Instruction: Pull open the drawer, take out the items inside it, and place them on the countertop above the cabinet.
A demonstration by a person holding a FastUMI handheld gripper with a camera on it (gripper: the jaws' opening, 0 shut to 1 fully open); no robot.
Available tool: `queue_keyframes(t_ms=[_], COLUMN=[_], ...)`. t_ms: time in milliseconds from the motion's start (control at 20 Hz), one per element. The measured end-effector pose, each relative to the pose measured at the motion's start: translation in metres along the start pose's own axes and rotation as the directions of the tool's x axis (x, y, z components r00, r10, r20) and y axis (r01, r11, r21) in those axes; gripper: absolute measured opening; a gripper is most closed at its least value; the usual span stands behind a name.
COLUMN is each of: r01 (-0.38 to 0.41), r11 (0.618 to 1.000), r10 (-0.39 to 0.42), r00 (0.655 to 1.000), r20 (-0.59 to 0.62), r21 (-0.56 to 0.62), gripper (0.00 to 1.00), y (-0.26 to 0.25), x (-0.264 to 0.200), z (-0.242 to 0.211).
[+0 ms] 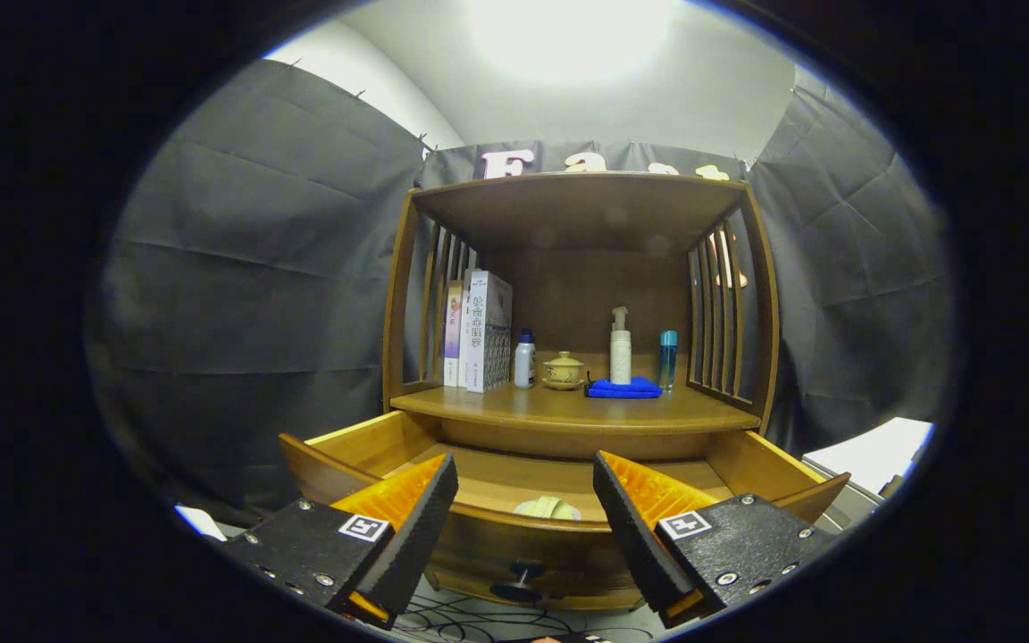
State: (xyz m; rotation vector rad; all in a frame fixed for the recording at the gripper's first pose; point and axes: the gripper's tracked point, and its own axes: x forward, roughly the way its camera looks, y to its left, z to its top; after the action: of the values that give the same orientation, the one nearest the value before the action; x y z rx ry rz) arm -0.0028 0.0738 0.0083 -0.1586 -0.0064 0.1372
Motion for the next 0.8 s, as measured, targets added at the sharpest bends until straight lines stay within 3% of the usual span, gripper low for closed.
queue_keyframes(t_ms=[450, 800], r01=[-0.008, -0.003], r11=[0.994, 0.995], r10=[0.028, 0.044], r00=[0.984, 0.915], r20=[-0.177, -0.402], r21=[0.112, 0.101], gripper=[0.94, 0.93], y=[-0.019, -0.031], x=[0.062, 0.103], z=[0.002, -0.037])
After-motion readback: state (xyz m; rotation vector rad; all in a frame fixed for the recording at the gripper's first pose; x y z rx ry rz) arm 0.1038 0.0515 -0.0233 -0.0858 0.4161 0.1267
